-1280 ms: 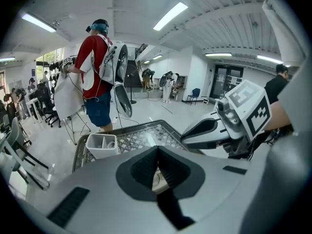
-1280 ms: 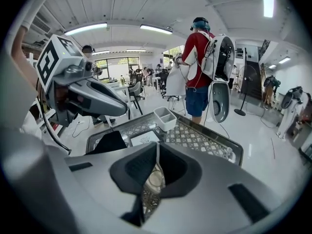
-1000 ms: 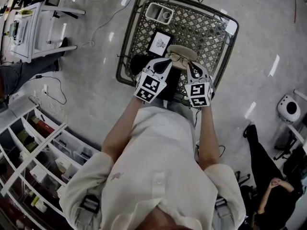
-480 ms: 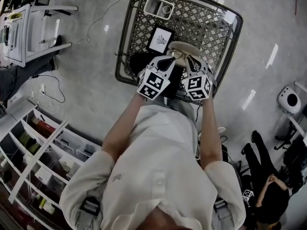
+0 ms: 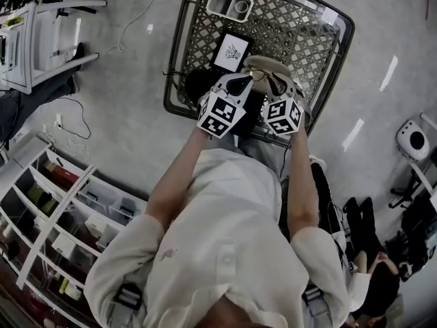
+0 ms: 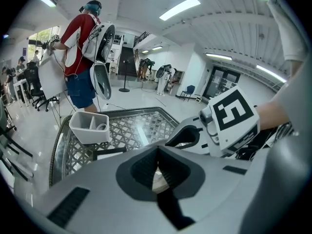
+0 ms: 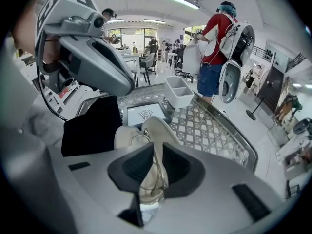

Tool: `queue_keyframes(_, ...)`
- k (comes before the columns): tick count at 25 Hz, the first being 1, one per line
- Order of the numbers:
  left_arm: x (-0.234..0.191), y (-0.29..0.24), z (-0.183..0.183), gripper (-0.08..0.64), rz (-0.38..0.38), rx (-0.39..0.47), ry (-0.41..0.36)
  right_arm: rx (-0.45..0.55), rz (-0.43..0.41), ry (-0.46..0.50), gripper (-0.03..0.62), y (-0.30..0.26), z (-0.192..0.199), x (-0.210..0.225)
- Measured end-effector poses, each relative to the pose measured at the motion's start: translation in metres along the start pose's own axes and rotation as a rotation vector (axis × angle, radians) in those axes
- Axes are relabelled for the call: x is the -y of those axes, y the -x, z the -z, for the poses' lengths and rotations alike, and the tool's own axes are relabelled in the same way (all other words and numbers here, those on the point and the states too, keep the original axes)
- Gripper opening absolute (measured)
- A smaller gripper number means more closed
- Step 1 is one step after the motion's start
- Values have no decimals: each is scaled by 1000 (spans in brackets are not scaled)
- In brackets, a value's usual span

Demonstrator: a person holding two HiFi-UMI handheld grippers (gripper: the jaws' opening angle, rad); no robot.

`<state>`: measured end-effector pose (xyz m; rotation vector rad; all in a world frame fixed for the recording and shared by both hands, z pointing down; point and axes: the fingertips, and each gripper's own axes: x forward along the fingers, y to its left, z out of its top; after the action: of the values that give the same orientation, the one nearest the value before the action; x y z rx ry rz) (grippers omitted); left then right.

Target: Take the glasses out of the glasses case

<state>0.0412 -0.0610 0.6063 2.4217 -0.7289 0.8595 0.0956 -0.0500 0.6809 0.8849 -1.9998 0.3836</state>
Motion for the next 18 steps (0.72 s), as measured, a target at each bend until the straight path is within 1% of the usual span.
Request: queue_keyframes(18, -6, -6, 6, 12, 14, -14, 21, -99, -61, 79, 83, -30, 19, -5)
